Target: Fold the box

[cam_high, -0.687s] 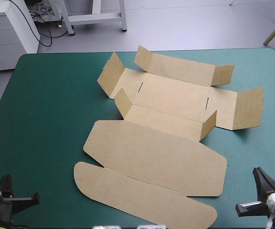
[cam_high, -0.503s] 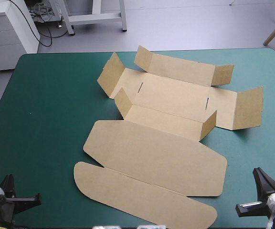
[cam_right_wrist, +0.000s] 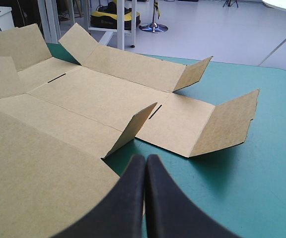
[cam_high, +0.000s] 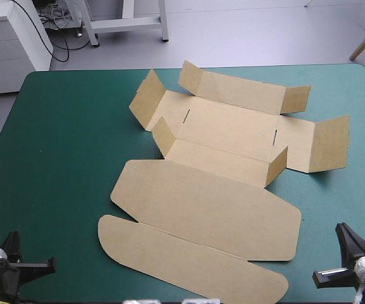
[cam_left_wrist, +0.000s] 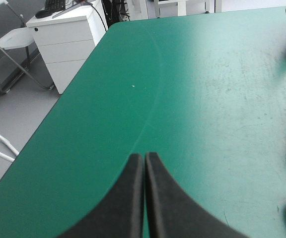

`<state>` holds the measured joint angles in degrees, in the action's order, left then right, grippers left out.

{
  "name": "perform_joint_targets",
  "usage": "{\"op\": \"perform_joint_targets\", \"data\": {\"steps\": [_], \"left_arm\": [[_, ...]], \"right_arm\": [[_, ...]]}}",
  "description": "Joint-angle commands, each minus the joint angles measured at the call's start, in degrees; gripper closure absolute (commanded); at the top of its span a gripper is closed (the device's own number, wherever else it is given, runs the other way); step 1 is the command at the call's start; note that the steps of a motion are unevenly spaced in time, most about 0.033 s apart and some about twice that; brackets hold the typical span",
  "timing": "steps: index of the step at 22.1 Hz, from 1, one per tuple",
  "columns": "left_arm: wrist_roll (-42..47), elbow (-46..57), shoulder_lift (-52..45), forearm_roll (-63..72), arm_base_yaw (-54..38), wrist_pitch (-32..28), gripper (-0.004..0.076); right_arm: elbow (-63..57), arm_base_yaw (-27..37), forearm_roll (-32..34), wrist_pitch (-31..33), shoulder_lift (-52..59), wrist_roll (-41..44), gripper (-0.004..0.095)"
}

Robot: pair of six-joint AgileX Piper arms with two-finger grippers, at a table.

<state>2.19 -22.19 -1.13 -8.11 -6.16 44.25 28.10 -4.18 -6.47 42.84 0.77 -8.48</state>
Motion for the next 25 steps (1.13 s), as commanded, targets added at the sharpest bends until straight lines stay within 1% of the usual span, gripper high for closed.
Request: {"op": "perform_joint_targets", "data": {"steps": [1,6,7,9,10,11,12,14,15,16,22,25], "left_arm": [[0.13,-1.37,-0.65,0.07,0.36,-4.16,0.0734],[0.13,-1.37,-0.65,0.07,0.36,-4.16,0.0734],[0.13,-1.37,-0.65,0.07,0.36,-4.16,0.0734],[0.25,-1.37,-0.65,0.07,0.36,-4.16,0.0734],[0.27,-1.37,-0.65,-0.04,0.36,-4.16,0.0734],[0.27,-1.37,-0.65,-0.04,0.36,-4.16,0.0734],[0.52,-1.37,-0.65,-0.24,0.36,-4.16,0.0734],[0.61,-1.37,-0.65,-0.24,0.36,-4.16,0.0734],[0.61,-1.37,-0.65,-0.24,0.36,-4.16,0.0734],[0.61,-1.37,-0.65,-0.24,0.36,-4.16,0.0734],[0.61,-1.37,-0.65,-0.24,0.36,-4.16,0.0734],[0.61,-1.37,-0.65,-0.24,0.36,-4.16,0.0734]], "right_arm": [[1.83,-0.32,-0.11,-4.45,-0.14,-0.02,0.0927],[1.83,-0.32,-0.11,-4.45,-0.14,-0.02,0.0918],[1.83,-0.32,-0.11,-4.45,-0.14,-0.02,0.0879],[1.83,-0.32,-0.11,-4.45,-0.14,-0.02,0.0732],[1.83,-0.32,-0.11,-4.45,-0.14,-0.02,0.0566],[1.83,-0.32,-0.11,-4.45,-0.14,-0.02,0.0455],[1.83,-0.32,-0.11,-4.45,-0.14,0.38,0.0249],[1.83,-0.32,0.58,-4.45,-0.14,1.15,0.0047],[1.83,-0.32,0.58,-4.45,-0.25,1.15,0.0021],[1.83,-0.32,0.58,-4.45,-0.51,1.15,0.0016],[1.83,-0.32,0.58,-4.34,-3.07,1.15,0.0017],[2.1,-0.32,-0.73,-4.34,-7.07,2.48,0.0017]]}}
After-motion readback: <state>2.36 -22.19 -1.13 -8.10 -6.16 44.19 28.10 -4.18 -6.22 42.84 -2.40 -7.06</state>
